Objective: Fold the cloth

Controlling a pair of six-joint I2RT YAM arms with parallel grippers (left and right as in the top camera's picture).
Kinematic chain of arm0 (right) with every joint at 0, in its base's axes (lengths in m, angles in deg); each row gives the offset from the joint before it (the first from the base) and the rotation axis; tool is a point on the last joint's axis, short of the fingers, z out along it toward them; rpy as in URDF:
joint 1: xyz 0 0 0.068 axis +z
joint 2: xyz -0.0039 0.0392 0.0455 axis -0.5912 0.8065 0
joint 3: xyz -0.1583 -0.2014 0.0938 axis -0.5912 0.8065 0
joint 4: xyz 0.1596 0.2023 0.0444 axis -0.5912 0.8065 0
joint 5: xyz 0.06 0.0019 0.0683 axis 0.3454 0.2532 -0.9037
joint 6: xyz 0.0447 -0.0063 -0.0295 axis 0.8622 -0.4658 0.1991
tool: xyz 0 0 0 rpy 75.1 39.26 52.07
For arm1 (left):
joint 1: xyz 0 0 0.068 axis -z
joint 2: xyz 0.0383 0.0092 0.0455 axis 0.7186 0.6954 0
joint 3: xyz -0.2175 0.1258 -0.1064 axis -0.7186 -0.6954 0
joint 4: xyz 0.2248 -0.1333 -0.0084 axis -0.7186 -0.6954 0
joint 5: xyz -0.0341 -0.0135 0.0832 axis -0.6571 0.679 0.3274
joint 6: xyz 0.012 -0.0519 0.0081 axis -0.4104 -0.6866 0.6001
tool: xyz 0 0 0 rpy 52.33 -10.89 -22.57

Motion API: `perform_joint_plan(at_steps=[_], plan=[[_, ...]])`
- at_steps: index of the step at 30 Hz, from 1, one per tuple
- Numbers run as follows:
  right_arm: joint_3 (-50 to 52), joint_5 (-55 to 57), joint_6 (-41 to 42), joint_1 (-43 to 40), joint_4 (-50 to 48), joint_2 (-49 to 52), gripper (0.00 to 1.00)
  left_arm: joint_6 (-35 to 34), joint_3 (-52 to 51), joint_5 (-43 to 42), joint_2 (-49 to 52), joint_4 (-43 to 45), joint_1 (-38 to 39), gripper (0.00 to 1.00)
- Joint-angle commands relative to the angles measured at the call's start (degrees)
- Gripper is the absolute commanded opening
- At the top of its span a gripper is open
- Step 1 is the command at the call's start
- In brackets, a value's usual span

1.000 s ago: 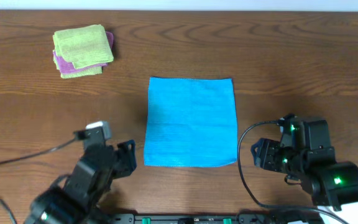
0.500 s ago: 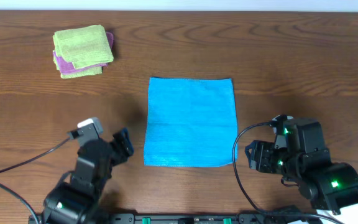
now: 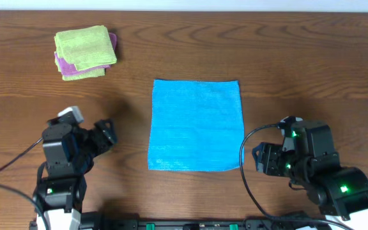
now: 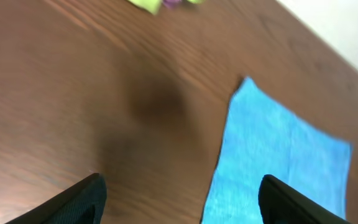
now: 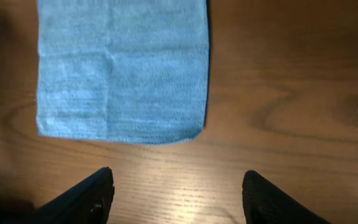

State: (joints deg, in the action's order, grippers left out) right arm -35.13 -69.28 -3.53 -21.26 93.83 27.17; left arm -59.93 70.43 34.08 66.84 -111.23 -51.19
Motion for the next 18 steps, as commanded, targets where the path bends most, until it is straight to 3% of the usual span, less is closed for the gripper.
perform_joint_plan(at_steps=[1, 7, 13, 18], plan=[[-0.15, 0.79, 0.68, 0.52, -0.63, -0.09, 0.67, 7.06, -0.2, -3.45, 1.99, -1.7, 1.31, 0.79], [-0.15, 1.2, 0.68, 0.52, -0.9, 0.44, 0.69, 7.54, -0.2, -3.76, 6.91, -8.44, 1.33, 0.75], [-0.15, 1.25, 0.63, 0.55, 0.57, 3.85, 0.68, 7.52, -0.2, -12.76, 8.98, -17.18, 1.33, 0.63], [-0.15, 2.05, 0.37, 0.63, 0.26, 6.99, 0.63, 7.28, -0.2, -19.41, 8.98, -22.51, 1.33, 0.63]])
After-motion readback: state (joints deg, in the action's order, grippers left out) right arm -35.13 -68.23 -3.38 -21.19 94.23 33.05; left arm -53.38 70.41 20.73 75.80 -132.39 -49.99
